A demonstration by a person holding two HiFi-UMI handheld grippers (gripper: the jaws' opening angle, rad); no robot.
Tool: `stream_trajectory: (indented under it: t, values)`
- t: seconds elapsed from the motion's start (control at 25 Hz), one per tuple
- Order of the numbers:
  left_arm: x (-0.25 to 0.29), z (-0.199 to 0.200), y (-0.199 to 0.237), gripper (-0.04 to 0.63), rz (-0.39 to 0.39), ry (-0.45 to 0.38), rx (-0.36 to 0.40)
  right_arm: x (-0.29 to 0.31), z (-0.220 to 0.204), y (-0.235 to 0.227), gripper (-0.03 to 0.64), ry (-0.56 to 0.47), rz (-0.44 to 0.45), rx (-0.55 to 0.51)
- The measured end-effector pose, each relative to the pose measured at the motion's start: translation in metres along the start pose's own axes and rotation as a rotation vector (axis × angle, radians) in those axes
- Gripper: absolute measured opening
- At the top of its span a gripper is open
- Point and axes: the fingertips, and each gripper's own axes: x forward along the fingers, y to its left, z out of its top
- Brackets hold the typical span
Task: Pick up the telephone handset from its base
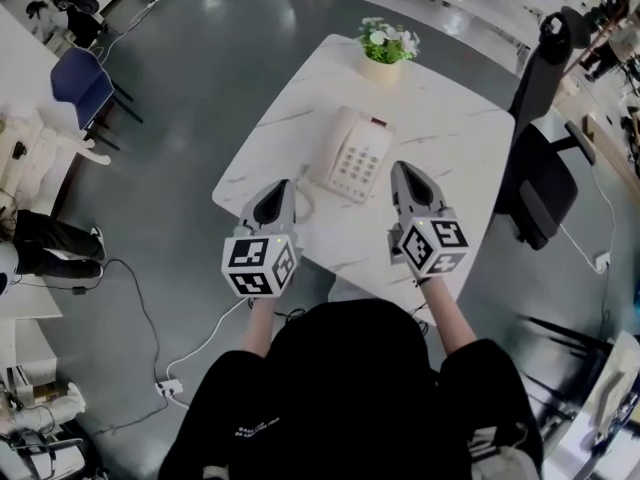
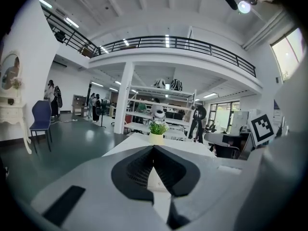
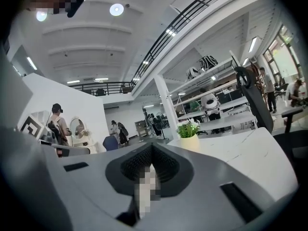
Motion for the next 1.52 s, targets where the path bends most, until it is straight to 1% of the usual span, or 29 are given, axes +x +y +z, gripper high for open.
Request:
stream_trajectory:
  t: [0.4,0.68,0.84,0.96,1.2,1.32,1.4,1.44,1.52]
  values:
    - [0.061,-0.014,-0.002,0.0,-0.067,0.084,0.024,0.026,-0.011,-0.035,-0.009,0.018,-0.079,0.041]
    - [0.1,-0.027,0.002,0.0,-0.09,0.187,0.045,0.036,-0.021,-0.046,-0.009,0.044,-0.139,0.064]
    - [0.123,-0.038,0.002,0.002,-0.121,0.242,0.054,0.043,-0.027,-0.055,-0.009,0.047,-0.179,0.08]
    - [0.14,-0.048,0.002,0.006,-0.133,0.271,0.06,0.048,-0.033,-0.064,-0.009,0.054,-0.206,0.088]
    - [0.167,-0.062,0.0,0.11,-0.156,0.314,0.07,0.054,-0.043,-0.075,-0.009,0.051,-0.248,0.098]
    - [0.178,-0.07,-0.003,0.182,-0.17,0.334,0.07,0.053,-0.049,-0.08,-0.009,0.051,-0.269,0.118]
    - [0.187,-0.079,-0.005,0.227,-0.181,0.361,0.072,0.053,-0.054,-0.083,-0.009,0.054,-0.279,0.129]
    - [0.191,-0.084,-0.006,0.243,-0.186,0.376,0.076,0.053,-0.056,-0.085,-0.009,0.056,-0.284,0.134]
    - [0.198,-0.091,-0.007,0.252,-0.191,0.398,0.086,0.052,-0.059,-0.088,-0.009,0.058,-0.293,0.142]
